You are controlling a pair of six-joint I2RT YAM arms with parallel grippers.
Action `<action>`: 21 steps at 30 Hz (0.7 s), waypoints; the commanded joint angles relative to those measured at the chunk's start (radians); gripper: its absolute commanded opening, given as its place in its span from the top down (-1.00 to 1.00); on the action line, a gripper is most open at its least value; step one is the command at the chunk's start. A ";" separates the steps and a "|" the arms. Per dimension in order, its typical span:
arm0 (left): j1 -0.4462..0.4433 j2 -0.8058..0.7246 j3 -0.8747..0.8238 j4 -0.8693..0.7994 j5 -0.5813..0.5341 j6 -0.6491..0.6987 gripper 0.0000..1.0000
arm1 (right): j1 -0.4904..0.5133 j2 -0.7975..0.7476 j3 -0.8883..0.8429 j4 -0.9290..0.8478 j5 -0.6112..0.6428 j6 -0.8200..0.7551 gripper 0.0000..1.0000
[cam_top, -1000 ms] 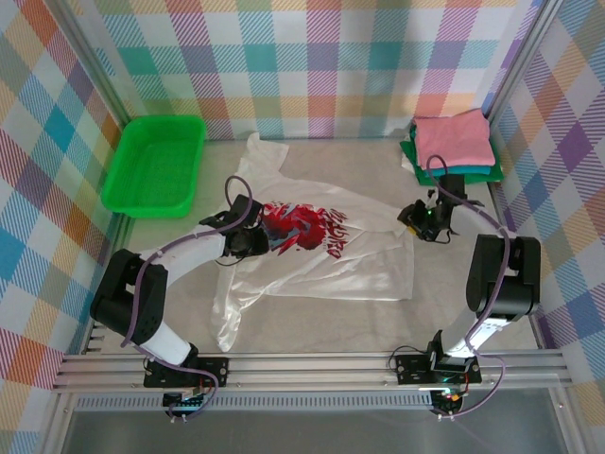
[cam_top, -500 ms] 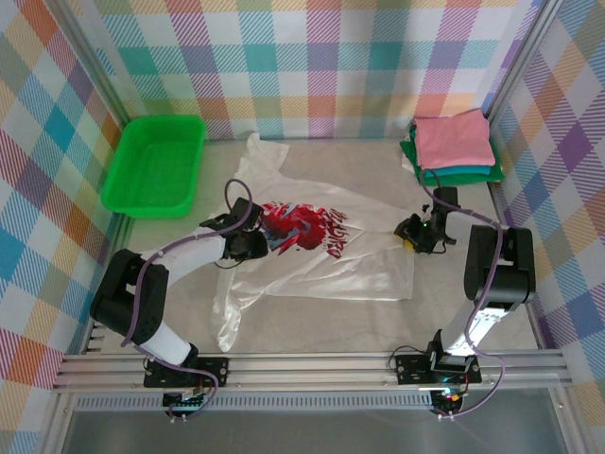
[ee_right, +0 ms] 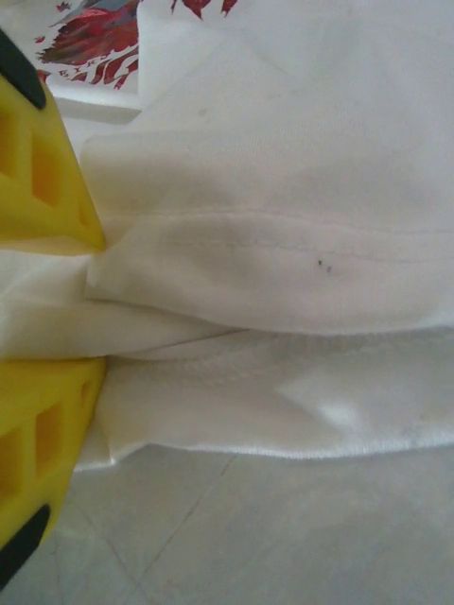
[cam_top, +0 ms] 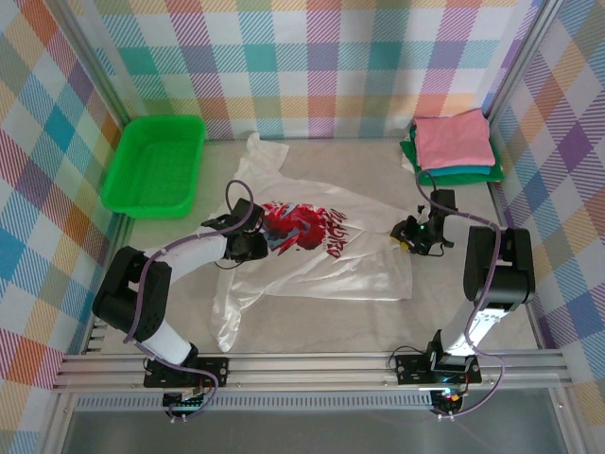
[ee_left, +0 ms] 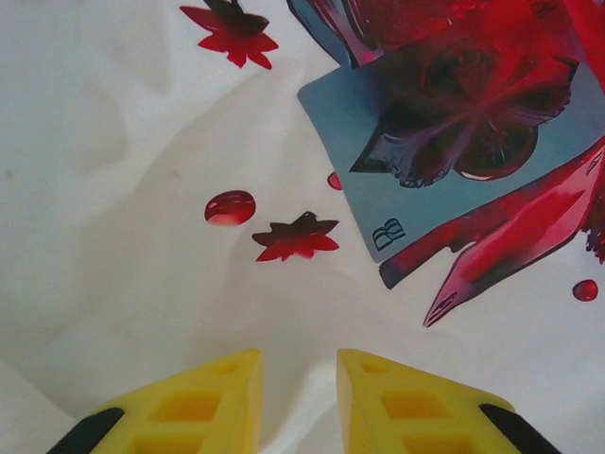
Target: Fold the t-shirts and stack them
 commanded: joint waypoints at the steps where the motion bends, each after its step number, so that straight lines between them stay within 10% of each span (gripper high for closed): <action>1: -0.005 0.008 -0.002 0.009 -0.017 -0.003 0.45 | 0.003 -0.046 0.003 -0.068 0.036 -0.008 0.20; 21: -0.004 0.028 0.003 0.018 -0.008 -0.003 0.45 | 0.023 -0.047 0.048 -0.102 0.091 -0.018 0.21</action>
